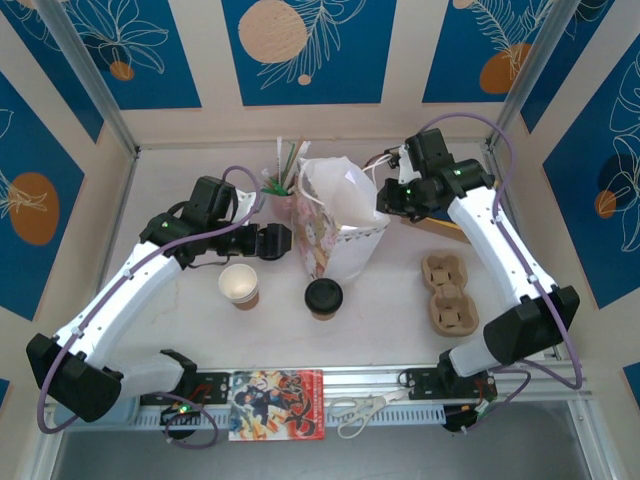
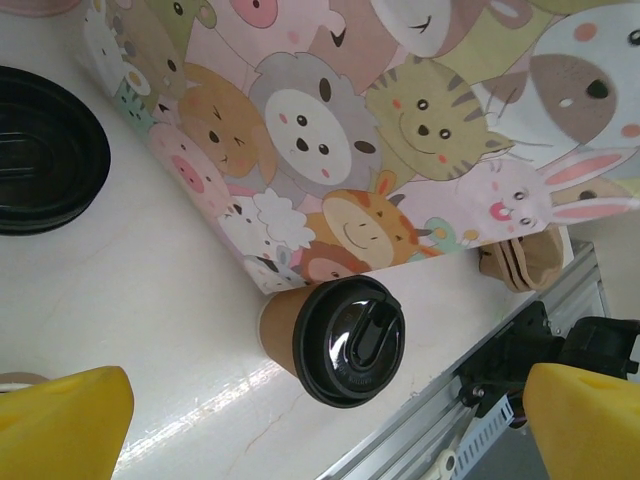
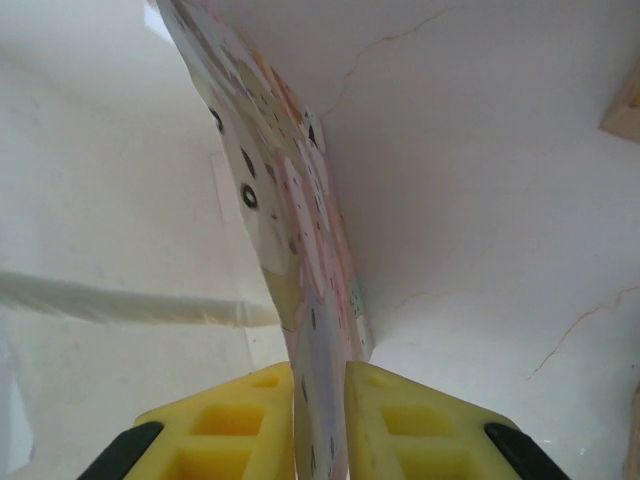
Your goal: Pack the takeout coffee
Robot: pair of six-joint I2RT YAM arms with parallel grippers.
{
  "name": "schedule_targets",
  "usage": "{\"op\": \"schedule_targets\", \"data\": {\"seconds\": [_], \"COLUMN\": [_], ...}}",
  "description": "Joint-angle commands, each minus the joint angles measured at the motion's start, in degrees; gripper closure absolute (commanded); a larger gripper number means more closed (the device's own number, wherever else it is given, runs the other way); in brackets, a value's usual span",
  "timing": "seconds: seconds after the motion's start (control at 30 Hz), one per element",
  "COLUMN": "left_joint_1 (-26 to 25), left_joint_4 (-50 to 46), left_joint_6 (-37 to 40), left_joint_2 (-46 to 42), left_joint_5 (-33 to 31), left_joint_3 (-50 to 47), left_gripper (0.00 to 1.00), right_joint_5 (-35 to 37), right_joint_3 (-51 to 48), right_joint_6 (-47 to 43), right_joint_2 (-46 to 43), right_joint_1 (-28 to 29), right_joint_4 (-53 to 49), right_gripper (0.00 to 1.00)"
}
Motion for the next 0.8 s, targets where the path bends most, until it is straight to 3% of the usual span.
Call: {"op": "schedule_targets", "data": {"seconds": [0.0, 0.77], "left_joint_1": [-0.2, -0.2], "left_joint_4": [-1.4, 3.9], "left_joint_6": [0.4, -2.2], "left_joint_2": [-1.0, 4.2], "left_joint_5": [-0.9, -3.0], "left_joint_3": [0.7, -2.3], "left_gripper": [0.00, 0.00], "right_joint_5": [-1.3, 0.4], "right_joint_3": [2.1, 9.7], "right_joint_6": [-1.9, -1.9], "right_joint_2": [1.1, 0.5], "right_joint_1": [0.5, 2.9], "right_joint_4": [-0.6, -3.7], "right_gripper": [0.79, 0.50]}}
